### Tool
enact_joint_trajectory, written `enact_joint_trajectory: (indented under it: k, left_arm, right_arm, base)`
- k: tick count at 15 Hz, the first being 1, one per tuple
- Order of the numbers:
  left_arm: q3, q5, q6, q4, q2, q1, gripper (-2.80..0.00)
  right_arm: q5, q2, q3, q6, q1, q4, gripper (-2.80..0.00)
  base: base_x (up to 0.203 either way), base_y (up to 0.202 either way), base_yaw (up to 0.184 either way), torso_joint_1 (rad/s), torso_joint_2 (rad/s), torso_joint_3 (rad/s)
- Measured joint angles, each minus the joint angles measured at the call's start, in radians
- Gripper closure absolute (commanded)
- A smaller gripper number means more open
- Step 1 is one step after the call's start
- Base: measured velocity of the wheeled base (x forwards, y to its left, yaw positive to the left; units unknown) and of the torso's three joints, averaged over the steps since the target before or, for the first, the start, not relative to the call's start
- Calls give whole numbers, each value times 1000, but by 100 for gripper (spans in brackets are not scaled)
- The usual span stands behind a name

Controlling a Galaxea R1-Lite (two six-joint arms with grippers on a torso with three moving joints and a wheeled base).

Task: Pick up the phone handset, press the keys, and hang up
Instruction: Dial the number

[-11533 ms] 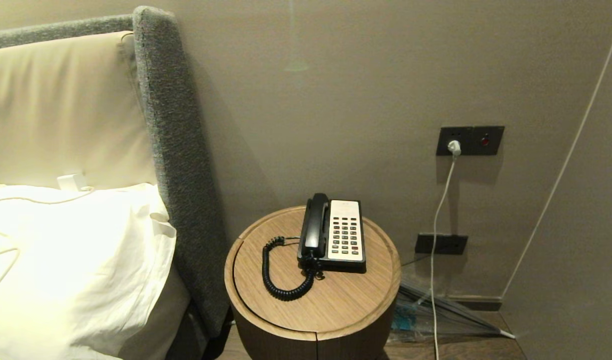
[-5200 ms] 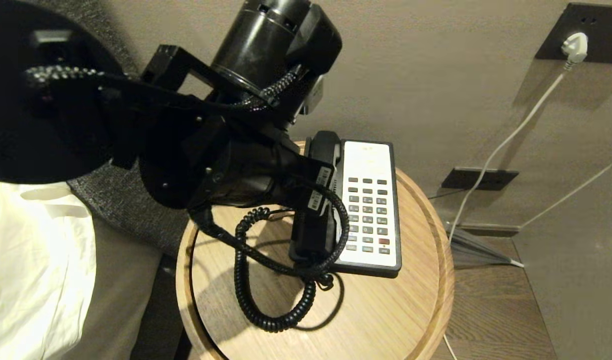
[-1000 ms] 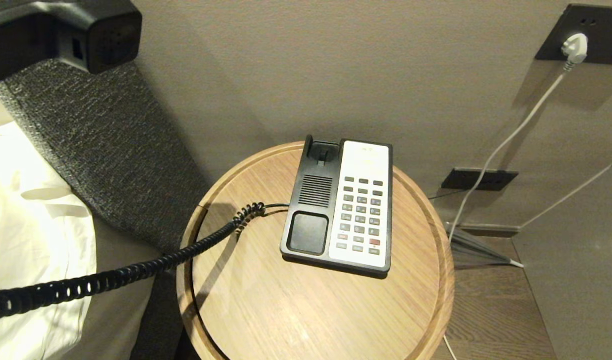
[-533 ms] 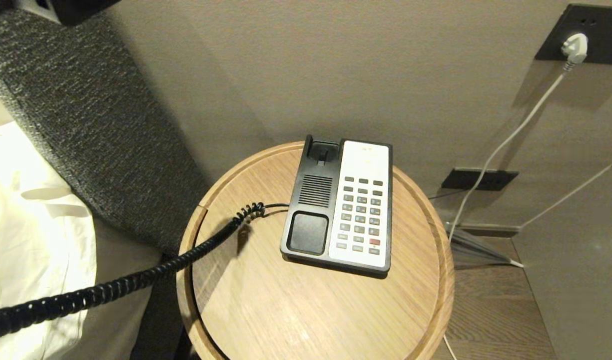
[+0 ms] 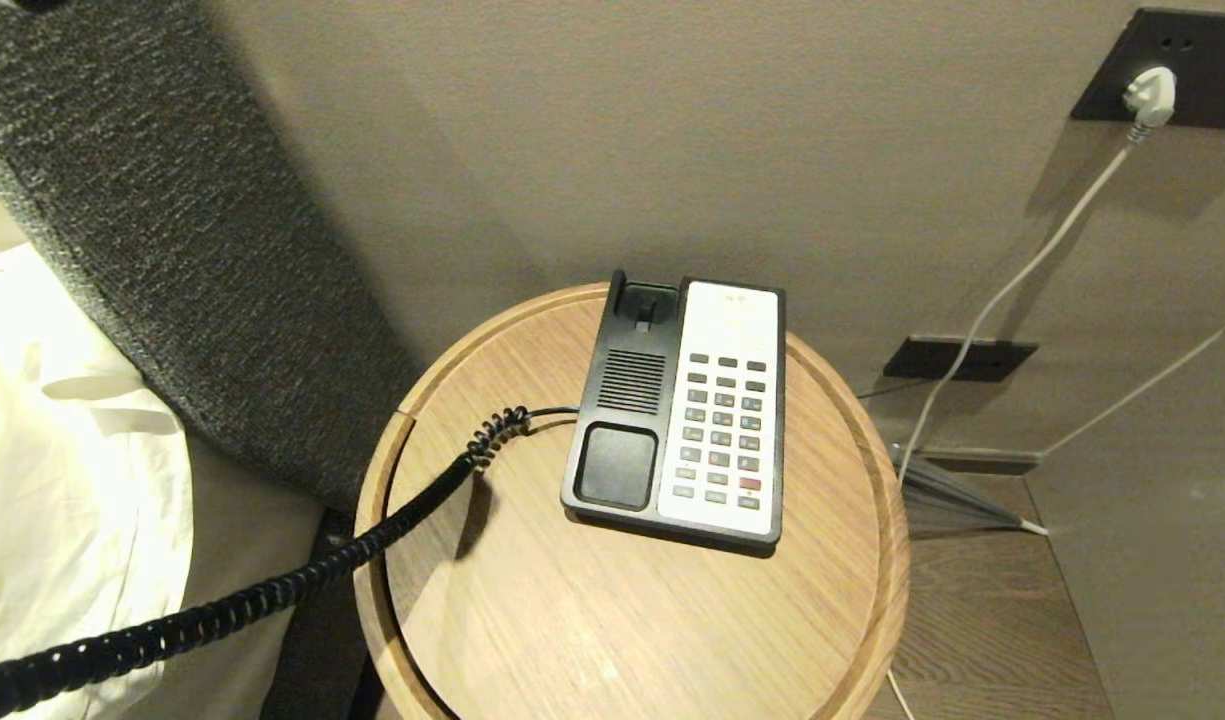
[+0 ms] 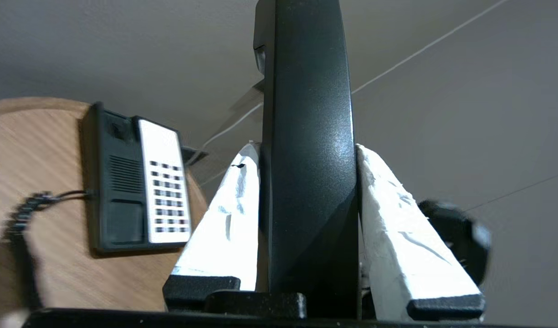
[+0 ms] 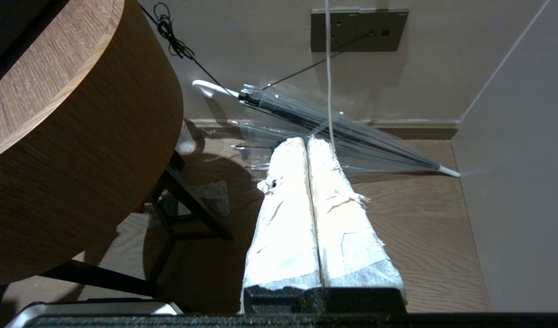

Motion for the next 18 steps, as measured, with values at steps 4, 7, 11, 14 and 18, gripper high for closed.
enact_joint_trajectory:
  k: [4,7,11,14,18]
  left_arm:
    - [9,-1,22,-3,3,0,0]
    - [6,0,26,-3,4,0,0]
    - [3,0,56,-2,6,0,0]
    - [7,0,63,-4,8,0,0]
    - [21,-46,100,-116,10,0,0]
  right_arm:
    - [-1,0,0,0,0,0,0]
    - [-1,0,0,0,0,0,0]
    - [0,0,0,0,0,0,0]
    - [-1,0,0,0,0,0,0]
    - [0,0,0,0,0,0,0]
  base:
    - [0,0,0,0,0,0]
    - [0,0,0,0,0,0]
    - [0,0,0,0,0,0]
    - [0,0,0,0,0,0]
    - [0,0,0,0,0,0]
